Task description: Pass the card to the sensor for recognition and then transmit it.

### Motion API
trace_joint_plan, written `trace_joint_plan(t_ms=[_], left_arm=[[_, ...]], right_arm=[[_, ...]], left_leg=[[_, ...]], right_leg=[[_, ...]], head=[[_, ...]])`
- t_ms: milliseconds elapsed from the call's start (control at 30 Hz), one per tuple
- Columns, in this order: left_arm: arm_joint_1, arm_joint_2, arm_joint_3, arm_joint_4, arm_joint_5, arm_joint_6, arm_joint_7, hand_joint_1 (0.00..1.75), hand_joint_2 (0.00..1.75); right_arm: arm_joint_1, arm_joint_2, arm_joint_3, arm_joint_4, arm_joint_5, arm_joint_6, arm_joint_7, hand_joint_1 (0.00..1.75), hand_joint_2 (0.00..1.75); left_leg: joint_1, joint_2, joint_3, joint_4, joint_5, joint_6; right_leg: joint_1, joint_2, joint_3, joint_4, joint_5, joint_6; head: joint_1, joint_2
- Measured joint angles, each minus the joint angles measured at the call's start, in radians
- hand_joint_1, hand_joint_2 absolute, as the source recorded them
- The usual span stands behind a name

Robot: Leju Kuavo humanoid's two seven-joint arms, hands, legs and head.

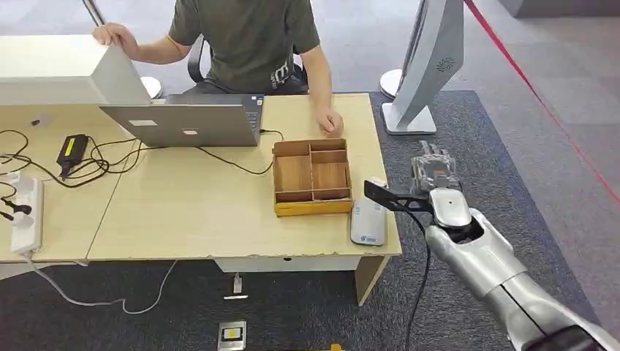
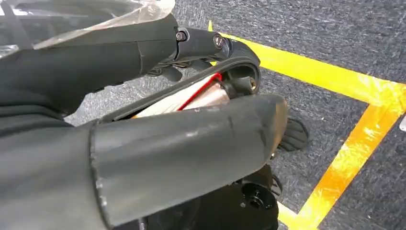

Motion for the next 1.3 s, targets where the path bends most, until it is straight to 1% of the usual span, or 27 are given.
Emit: trace_joint_plan(t_ms=[67,167,533,833,1300], left_arm=[[0.000,0.000,0.000,0.000,0.000,-0.002,0.000,0.00,0.00],[0.000,0.000,0.000,0.000,-0.004,-0.006,0.000,0.00,0.00],[-0.001,0.000,0.000,0.000,-0.021,-0.013,-0.011,0.00,0.00],[-0.001,0.005,0.000,0.000,-0.027,-0.013,-0.011,0.00,0.00],[-0.002,0.008,-0.001,0.000,-0.043,-0.019,-0.007,0.00,0.00]], right_arm=[[0.007,-0.007,-0.001,-0.018,-0.007,-0.003,-0.005,1.75,1.75],[0.023,-0.012,-0.001,-0.042,-0.012,-0.016,-0.030,1.75,1.75],[0.060,-0.010,0.015,-0.061,-0.058,-0.045,-0.075,1.75,1.75],[0.095,-0.016,0.050,-0.076,-0.111,-0.077,-0.078,1.75,1.75],[0.102,-0.013,0.109,-0.075,-0.125,-0.090,-0.088,1.75,1.75]], left_leg=[[0.000,0.000,0.000,0.000,0.000,0.000],[0.000,0.000,0.000,0.000,0.000,0.000],[0.000,0.000,0.000,0.000,0.000,0.000],[0.000,0.000,0.000,0.000,0.000,0.000],[0.000,0.000,0.000,0.000,0.000,0.000]], right_leg=[[0.000,0.000,0.000,0.000,0.000,0.000],[0.000,0.000,0.000,0.000,0.000,0.000],[0.000,0.000,0.000,0.000,0.000,0.000],[0.000,0.000,0.000,0.000,0.000,0.000],[0.000,0.000,0.000,0.000,0.000,0.000]], head=[[0.000,0.000],[0.000,0.000],[0.000,0.000],[0.000,0.000],[0.000,0.000]])
